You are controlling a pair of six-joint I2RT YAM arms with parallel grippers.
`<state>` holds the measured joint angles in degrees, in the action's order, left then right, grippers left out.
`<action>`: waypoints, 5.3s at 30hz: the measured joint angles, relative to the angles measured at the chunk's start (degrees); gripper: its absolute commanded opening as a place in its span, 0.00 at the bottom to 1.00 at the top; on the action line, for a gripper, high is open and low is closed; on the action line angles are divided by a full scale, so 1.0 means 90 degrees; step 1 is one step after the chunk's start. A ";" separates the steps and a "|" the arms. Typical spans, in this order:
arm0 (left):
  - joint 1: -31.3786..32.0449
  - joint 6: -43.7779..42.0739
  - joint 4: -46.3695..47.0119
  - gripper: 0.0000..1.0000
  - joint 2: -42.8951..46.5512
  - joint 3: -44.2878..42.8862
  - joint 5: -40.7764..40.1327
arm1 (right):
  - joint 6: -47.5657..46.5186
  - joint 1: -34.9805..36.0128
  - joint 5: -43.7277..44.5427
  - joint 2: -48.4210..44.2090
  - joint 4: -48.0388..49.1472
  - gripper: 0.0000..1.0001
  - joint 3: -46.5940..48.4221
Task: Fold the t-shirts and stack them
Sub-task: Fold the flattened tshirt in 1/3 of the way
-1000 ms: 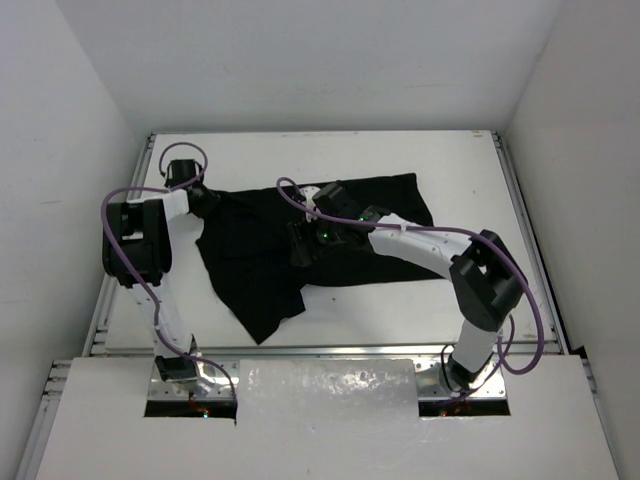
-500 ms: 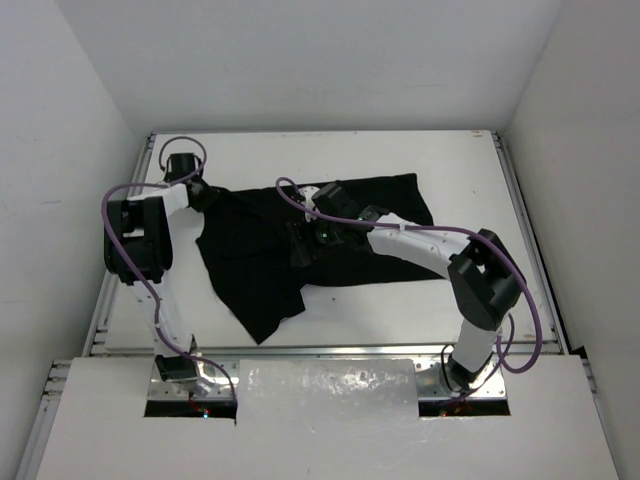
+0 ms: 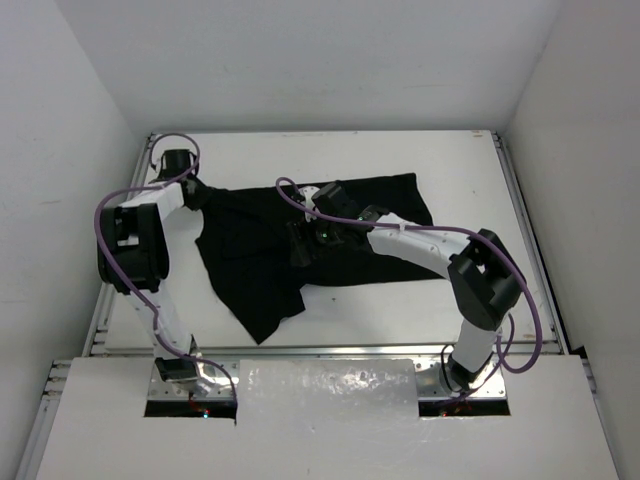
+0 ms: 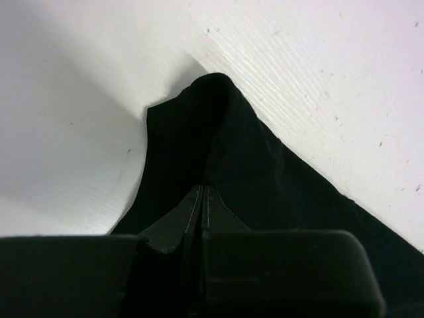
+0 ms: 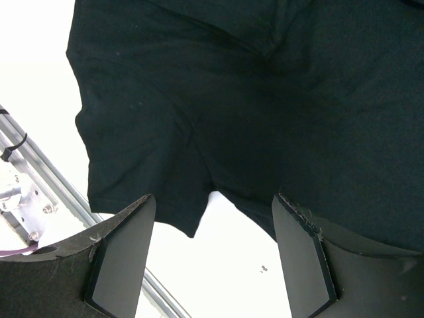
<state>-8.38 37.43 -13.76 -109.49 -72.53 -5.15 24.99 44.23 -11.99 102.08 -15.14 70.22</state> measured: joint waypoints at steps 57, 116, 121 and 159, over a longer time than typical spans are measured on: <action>0.0444 -0.0255 -0.1059 0.00 -0.4415 -0.6164 0.1110 | 0.0806 -0.4041 0.0325 0.3104 -0.0619 0.77 0.2771; 0.0614 0.1056 -0.0177 0.00 -0.2152 -0.2535 0.0231 | -0.0614 -0.5044 0.0398 0.5095 -0.2540 0.82 0.6581; 0.0464 0.1241 -0.0364 0.00 -0.2523 -0.2951 0.0029 | -0.0444 -0.5289 0.0270 0.5132 -0.2671 0.82 0.6654; 0.3138 0.2106 -0.3099 0.57 0.5559 0.2620 -0.0845 | 0.0675 -0.3837 0.1710 -0.3631 -0.1377 0.99 -0.2302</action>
<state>19.86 56.38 -41.65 -59.46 -48.95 -12.75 31.07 9.69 3.40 69.41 -27.53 49.50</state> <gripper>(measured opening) 0.631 0.986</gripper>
